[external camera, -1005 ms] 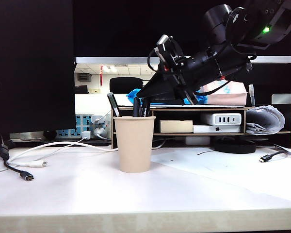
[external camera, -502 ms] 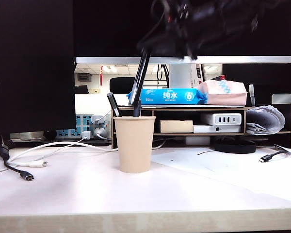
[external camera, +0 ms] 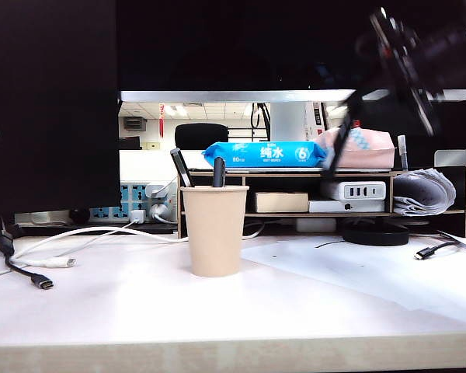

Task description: Pick up the marker from the paper cup and put it on the table.

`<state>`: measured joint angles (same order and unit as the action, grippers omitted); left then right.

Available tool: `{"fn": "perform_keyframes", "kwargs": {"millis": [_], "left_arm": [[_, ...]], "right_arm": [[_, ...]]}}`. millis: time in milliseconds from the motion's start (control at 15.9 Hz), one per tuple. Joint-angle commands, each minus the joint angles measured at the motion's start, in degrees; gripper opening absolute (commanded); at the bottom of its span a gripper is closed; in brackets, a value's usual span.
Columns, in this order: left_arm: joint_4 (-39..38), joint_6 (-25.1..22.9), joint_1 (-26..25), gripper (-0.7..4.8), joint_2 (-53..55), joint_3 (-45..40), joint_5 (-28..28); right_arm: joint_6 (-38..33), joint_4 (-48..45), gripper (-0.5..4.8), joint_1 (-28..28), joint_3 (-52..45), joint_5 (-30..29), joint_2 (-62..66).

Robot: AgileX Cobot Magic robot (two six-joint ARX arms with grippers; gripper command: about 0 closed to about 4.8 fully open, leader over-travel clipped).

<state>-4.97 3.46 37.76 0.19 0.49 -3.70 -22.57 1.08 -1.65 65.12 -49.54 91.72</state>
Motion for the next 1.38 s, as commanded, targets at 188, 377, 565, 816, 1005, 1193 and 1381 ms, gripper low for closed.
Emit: {"fn": "perform_keyframes", "kwargs": {"millis": [188, 377, 565, 816, 1005, 1193, 1381], "left_arm": [[0.76, -0.04, 0.02, -0.05, 0.0, 0.04, -0.13], [0.76, -0.04, 0.02, -0.05, 0.0, 0.04, -0.11], [0.76, -0.04, 0.02, -0.05, 0.0, 0.04, -0.13], [0.76, -0.04, 0.02, -0.05, 0.0, 0.04, -0.13], [0.76, -0.04, 0.02, -0.05, 0.0, 0.04, -0.11], [0.76, -0.04, 0.02, -0.05, 0.0, 0.04, -0.11], [0.76, -0.04, 0.02, -0.05, 0.0, 0.04, -0.11]], "right_arm": [[-6.99, -2.12, 0.39, -1.2, -3.74, -7.06, 9.68], [-14.43, -8.41, 0.39, -2.51, -3.72, -8.09, 15.85], [-18.6, -12.33, 0.4, -3.85, -3.72, -7.58, 19.63], [-19.54, -12.7, 1.23, -4.63, -3.72, -5.75, 20.9], [-19.61, -11.41, 1.26, -4.68, -3.72, -5.9, 20.92], [-19.67, -11.41, 1.26, -4.66, -3.72, -7.48, 20.92], [-19.12, -11.67, 0.79, -4.52, -3.72, -13.2, 20.9]]}}
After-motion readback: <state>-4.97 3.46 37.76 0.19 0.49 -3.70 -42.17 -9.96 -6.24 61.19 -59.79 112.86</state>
